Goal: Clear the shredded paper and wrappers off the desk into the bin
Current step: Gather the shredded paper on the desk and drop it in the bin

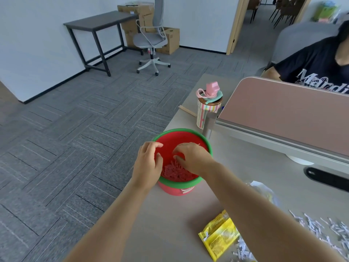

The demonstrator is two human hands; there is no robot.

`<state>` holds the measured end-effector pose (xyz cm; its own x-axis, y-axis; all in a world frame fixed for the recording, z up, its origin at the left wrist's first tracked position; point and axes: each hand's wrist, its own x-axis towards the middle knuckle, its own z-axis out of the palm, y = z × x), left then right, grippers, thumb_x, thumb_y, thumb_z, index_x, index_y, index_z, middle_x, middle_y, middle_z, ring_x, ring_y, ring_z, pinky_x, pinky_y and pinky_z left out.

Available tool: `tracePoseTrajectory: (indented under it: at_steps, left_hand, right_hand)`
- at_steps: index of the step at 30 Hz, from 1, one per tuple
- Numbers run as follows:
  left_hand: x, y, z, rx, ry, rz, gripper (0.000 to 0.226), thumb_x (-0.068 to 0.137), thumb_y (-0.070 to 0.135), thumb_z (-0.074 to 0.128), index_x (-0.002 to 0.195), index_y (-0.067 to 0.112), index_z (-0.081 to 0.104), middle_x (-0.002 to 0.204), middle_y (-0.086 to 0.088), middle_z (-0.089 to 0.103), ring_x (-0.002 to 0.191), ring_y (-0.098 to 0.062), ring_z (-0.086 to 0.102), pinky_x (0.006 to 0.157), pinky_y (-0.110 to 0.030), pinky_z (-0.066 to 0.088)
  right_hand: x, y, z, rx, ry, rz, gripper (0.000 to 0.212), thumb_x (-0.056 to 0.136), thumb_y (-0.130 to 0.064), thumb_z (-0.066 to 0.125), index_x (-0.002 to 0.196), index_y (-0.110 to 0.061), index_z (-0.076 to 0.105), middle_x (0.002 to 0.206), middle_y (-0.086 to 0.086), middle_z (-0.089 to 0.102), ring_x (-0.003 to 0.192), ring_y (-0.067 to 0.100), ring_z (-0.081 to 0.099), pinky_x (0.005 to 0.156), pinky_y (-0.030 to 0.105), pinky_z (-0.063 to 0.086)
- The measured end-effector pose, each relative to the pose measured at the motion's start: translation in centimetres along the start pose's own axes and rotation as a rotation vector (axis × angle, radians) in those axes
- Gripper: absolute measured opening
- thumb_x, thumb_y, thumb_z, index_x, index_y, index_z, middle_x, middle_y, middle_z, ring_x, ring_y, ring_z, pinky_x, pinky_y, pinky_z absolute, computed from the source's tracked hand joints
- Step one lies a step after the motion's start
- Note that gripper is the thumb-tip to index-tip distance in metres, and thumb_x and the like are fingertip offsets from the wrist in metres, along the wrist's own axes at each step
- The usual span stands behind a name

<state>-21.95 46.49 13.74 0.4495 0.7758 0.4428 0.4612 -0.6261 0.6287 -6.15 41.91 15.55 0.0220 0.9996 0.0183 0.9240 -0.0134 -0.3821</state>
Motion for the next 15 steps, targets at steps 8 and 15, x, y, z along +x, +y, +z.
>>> tracePoseTrajectory:
  at_steps: [8, 15]
  left_hand:
    - [-2.1, 2.5, -1.2, 0.133, -0.032, 0.138, 0.027, 0.077, 0.017, 0.039, 0.087, 0.007, 0.061, 0.093, -0.006, 0.060, 0.086, -0.027, 0.056, 0.073, -0.036, 0.046]
    - [-6.1, 4.6, -1.7, 0.158, 0.031, 0.105, 0.019, 0.075, 0.020, 0.042, 0.083, 0.015, 0.058, 0.085, -0.003, 0.061, 0.081, -0.024, 0.057, 0.070, -0.033, 0.039]
  right_hand:
    - [-3.8, -0.9, -1.6, 0.063, 0.196, -0.048, 0.022, 0.089, -0.008, 0.049, 0.104, -0.013, 0.064, 0.105, 0.007, 0.068, 0.096, 0.028, 0.058, 0.077, 0.039, 0.048]
    - [-3.6, -2.4, -2.4, 0.136, 0.034, -0.012, 0.047, 0.092, 0.001, 0.040, 0.135, -0.017, 0.038, 0.144, 0.006, 0.037, 0.135, 0.022, 0.024, 0.112, 0.040, 0.010]
